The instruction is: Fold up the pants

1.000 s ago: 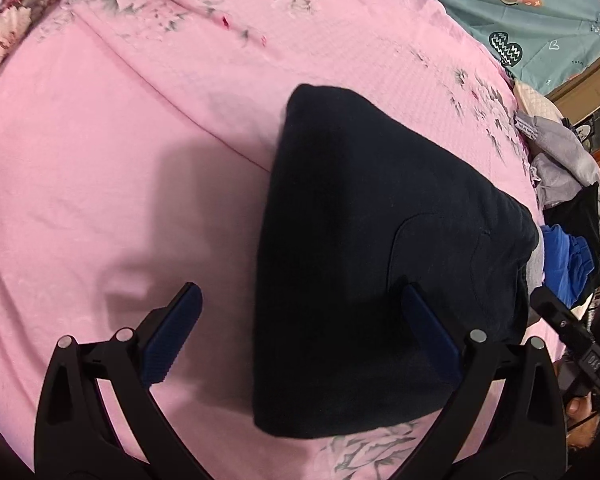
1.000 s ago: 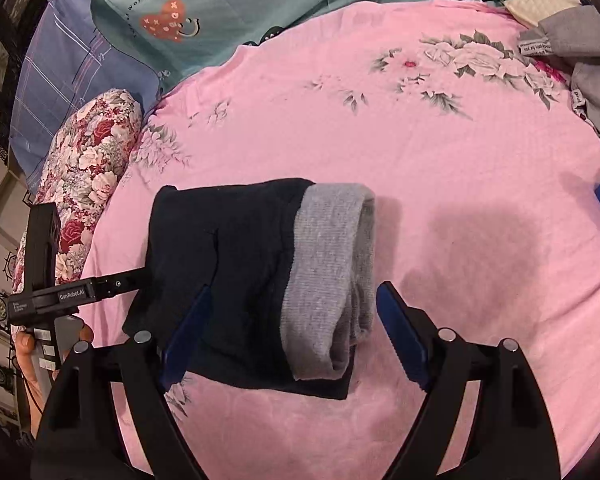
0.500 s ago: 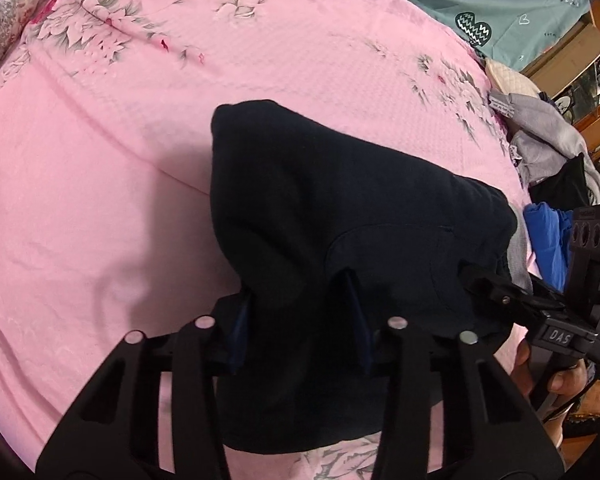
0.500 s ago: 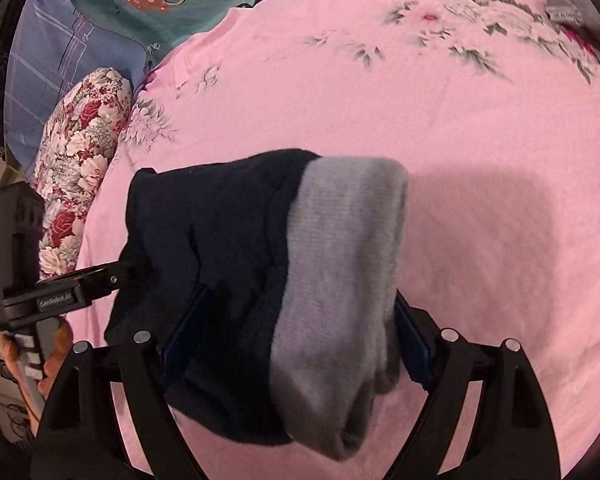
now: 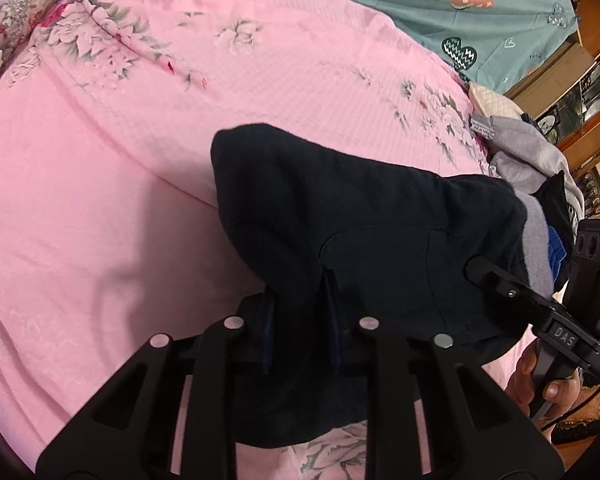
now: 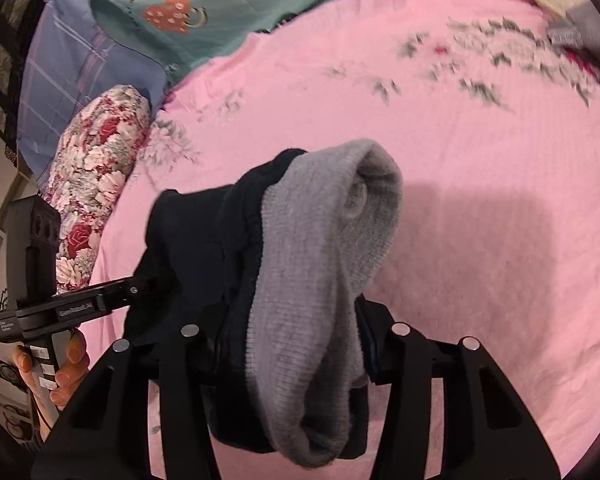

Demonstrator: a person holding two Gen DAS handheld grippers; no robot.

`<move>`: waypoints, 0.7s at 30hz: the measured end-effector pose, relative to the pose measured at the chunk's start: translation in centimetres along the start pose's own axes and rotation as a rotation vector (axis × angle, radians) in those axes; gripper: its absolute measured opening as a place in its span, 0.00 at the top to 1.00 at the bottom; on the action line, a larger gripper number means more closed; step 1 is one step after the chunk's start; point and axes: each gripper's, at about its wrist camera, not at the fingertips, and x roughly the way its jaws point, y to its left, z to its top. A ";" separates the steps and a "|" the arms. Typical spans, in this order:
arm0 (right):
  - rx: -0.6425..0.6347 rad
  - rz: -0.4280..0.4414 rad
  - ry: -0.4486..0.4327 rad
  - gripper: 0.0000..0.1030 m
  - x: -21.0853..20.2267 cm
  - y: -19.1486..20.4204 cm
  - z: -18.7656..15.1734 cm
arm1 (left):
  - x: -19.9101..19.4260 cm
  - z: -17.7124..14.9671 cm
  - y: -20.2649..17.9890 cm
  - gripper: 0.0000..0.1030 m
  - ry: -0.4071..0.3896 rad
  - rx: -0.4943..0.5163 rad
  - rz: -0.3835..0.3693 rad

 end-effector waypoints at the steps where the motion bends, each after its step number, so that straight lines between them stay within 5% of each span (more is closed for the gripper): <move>1: -0.019 0.006 -0.016 0.51 -0.6 0.6 0.2 | -0.5 0.1 0.0 0.82 -0.013 -0.001 -0.004; 7: -0.112 0.006 -0.051 0.51 -0.8 4.3 2.2 | -2.4 1.3 -0.1 0.81 -0.052 0.037 0.021; 9: -0.143 -0.076 -0.011 0.51 0.0 4.9 2.7 | -1.5 1.3 0.5 0.78 -0.014 0.025 0.023; 16: -0.058 -0.165 0.074 0.31 1.4 0.3 1.5 | 0.1 0.6 4.6 0.36 0.036 -0.059 0.010; 21: 0.061 -0.070 0.130 0.27 2.0 -2.7 0.4 | 0.0 0.4 6.2 0.25 0.042 -0.104 -0.018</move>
